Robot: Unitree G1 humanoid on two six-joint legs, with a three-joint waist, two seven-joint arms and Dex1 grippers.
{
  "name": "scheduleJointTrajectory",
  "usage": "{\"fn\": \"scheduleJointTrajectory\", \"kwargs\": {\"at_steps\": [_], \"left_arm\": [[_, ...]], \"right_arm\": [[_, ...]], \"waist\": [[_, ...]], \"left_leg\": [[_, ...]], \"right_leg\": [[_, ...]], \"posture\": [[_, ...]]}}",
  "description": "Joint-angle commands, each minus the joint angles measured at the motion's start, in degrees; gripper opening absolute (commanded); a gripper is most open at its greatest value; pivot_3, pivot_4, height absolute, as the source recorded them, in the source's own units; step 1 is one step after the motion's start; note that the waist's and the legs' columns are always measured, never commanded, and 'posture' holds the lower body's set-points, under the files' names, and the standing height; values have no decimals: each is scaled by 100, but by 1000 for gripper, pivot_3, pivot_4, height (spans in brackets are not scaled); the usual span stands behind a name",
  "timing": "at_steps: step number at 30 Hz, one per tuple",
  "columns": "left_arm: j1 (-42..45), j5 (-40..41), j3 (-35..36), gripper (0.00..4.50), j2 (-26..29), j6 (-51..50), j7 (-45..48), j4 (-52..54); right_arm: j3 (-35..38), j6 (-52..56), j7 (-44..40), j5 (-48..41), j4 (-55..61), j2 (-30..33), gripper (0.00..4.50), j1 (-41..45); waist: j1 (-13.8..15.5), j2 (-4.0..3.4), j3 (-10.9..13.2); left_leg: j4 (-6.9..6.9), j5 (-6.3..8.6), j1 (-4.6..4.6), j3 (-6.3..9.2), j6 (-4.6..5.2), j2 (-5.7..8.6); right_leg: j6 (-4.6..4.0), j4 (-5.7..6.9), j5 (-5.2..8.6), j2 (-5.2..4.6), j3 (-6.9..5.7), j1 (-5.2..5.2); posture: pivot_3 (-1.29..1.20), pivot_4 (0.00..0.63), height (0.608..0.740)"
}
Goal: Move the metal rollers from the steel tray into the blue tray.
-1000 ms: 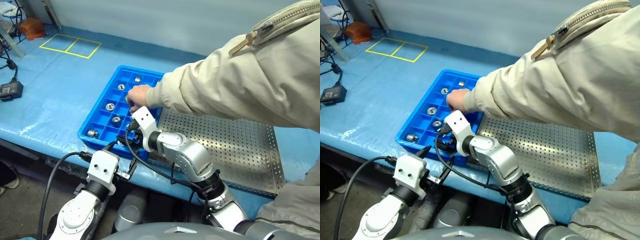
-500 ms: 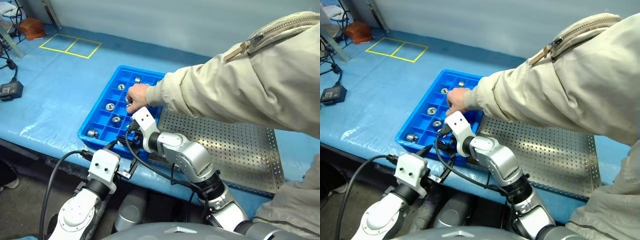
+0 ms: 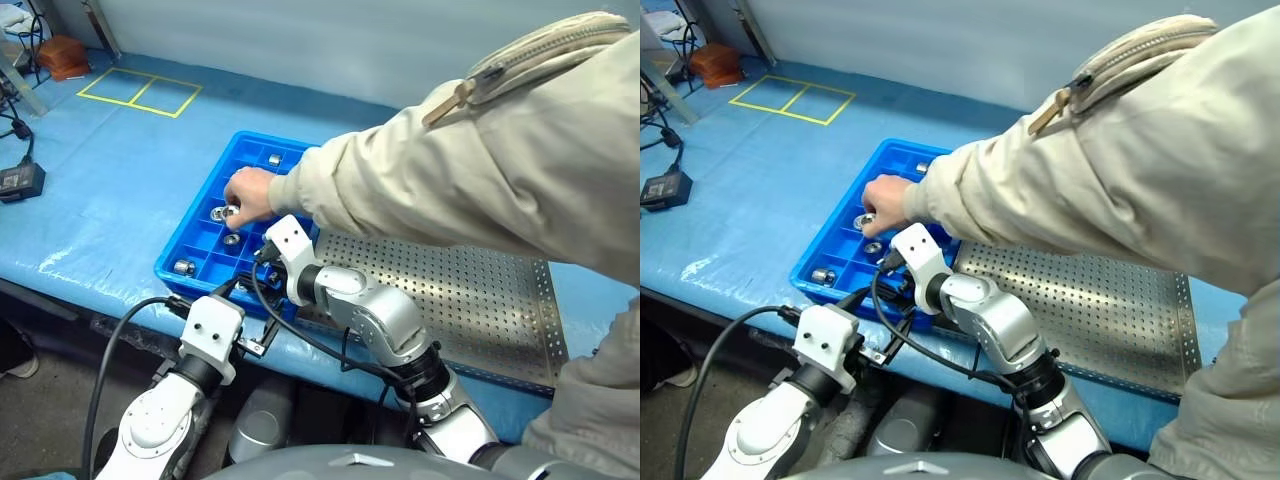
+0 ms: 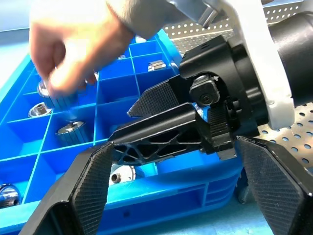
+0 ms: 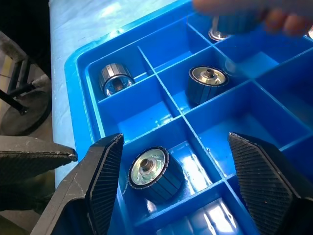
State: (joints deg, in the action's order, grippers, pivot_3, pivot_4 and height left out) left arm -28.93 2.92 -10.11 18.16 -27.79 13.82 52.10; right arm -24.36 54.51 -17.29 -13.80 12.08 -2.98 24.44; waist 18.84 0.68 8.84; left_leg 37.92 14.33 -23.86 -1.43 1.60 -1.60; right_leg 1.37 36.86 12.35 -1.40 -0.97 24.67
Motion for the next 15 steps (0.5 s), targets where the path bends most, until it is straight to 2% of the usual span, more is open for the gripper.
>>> {"fn": "scheduleJointTrajectory", "kwargs": {"at_steps": [1, 15], "left_arm": [[36, 11, -44, 4338, 21, 63, 24, 89], [159, 14, -54, 4338, 37, 36, 42, 49]], "right_arm": [[-5, -66, 14, -27, 262, -68, 3604, 5], [-20, -128, 16, -6, 228, -76, 3604, 45]], "waist": [[-3, 0, 0], [-64, 0, 0]], "left_leg": [[0, 0, 0, 0, 0, 0], [2, 0, 1, 3, 0, 0]], "right_leg": [[0, 0, 0, 0, 0, 0], [0, 1, 0, 1, 0, -3]], "posture": [[453, 150, 740], [455, 150, 740]]}}
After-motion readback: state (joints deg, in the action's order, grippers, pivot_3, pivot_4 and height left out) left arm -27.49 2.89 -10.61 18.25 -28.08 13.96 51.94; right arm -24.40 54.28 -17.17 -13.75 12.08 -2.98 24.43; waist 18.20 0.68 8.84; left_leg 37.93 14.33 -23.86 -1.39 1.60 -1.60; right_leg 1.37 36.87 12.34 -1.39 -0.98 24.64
